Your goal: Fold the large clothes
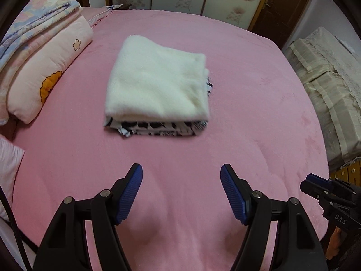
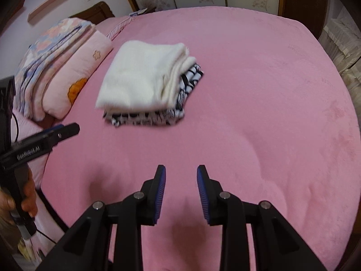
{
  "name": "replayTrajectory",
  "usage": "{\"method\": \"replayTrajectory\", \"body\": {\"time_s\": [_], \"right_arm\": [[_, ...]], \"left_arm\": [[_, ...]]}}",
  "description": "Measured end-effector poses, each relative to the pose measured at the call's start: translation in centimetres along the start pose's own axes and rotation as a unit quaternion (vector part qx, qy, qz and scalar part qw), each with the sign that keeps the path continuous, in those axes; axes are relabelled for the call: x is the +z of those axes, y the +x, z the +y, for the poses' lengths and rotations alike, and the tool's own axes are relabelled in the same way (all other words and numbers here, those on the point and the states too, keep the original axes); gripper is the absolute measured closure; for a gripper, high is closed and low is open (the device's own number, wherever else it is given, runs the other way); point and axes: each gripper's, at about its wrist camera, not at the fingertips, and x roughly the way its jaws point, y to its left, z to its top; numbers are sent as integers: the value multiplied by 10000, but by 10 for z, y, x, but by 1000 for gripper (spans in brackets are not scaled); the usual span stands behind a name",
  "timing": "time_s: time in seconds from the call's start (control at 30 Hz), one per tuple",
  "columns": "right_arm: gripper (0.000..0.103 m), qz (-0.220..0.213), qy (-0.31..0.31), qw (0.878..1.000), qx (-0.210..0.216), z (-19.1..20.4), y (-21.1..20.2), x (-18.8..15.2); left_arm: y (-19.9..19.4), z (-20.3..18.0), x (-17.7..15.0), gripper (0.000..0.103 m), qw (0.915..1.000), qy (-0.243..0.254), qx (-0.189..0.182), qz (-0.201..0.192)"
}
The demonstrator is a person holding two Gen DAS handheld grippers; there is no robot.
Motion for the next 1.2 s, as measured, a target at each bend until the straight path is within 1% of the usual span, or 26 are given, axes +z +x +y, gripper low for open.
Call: {"method": "replayTrajectory", "body": {"time_s": [0.1, 0.2, 0.27, 0.3, 0.33, 0.43, 0.53, 0.6, 0.7, 0.8, 0.87, 1.03, 1.2], "right_arm": [[74, 38, -114, 9999, 42, -4, -34, -32], [74, -112, -227, 9997, 26, -2, -64, -64], [66, -268, -210, 9994, 49, -1, -78, -85], [58, -349, -194, 9992, 33, -1, -83, -92], [53, -438, -162, 9989, -33, -1, -87, -101], [50, -650, -37, 9976, -218, -4, -95, -120], [50, -803, 132, 9953, -519, -9, -100, -132], [50, -859, 351, 9940, -578, -15, -102, -139], [50, -777, 650, 9934, -542, -25, -101, -148], [50, -772, 631, 9930, -638, -28, -104, -153], [50, -832, 614, 9924, -667, -28, -108, -154], [50, -732, 449, 9941, -666, -25, -104, -157], [50, -680, 431, 9947, -643, -27, -103, -157]], "left_arm": [[-33, -22, -32, 33, 10000, -24, -68, 28], [-54, -41, -60, 31, 10000, -10, -85, 33], [-65, -55, -81, 30, 10000, 49, 17, -25], [-69, -62, -91, 30, 9999, 95, 101, -42], [-73, -69, -102, 30, 9997, 130, 173, -76], [-79, -84, -127, 29, 9996, 58, 254, -144], [-77, -93, -146, 29, 9994, -100, 312, -138], [-74, -100, -154, 29, 9992, -125, 372, -116], [-70, -116, -167, 29, 9991, -85, 419, -82], [-70, -133, -177, 29, 9993, 67, 335, -117], [-70, -143, -178, 29, 9990, 249, 367, -95], [-78, -156, -180, 29, 9985, 396, 328, -211], [-78, -163, -182, 29, 9983, 468, 310, -142]]}}
